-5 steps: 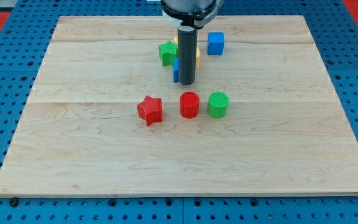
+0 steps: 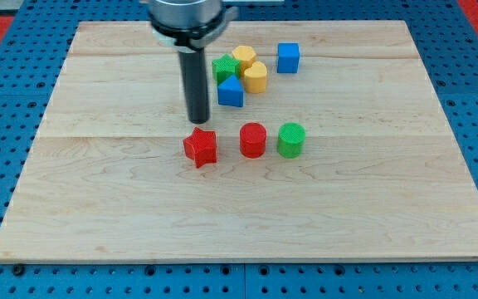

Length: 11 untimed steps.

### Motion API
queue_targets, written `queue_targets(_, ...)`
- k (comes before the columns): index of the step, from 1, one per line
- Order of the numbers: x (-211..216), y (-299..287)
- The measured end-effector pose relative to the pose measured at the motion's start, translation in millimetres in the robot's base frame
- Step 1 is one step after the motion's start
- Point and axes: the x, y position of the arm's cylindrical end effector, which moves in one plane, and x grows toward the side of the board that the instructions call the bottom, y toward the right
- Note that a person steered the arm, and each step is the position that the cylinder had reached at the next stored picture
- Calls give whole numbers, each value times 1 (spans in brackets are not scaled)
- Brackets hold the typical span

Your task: Move the red star along with red circle towards center right

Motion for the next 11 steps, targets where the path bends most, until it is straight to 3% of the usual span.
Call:
queue_targets(1,5,-34)
queue_targets(3,93,-31)
queue_targets(5,62,-11)
queue_targets(9,49,105)
queue_targets(11,16,123)
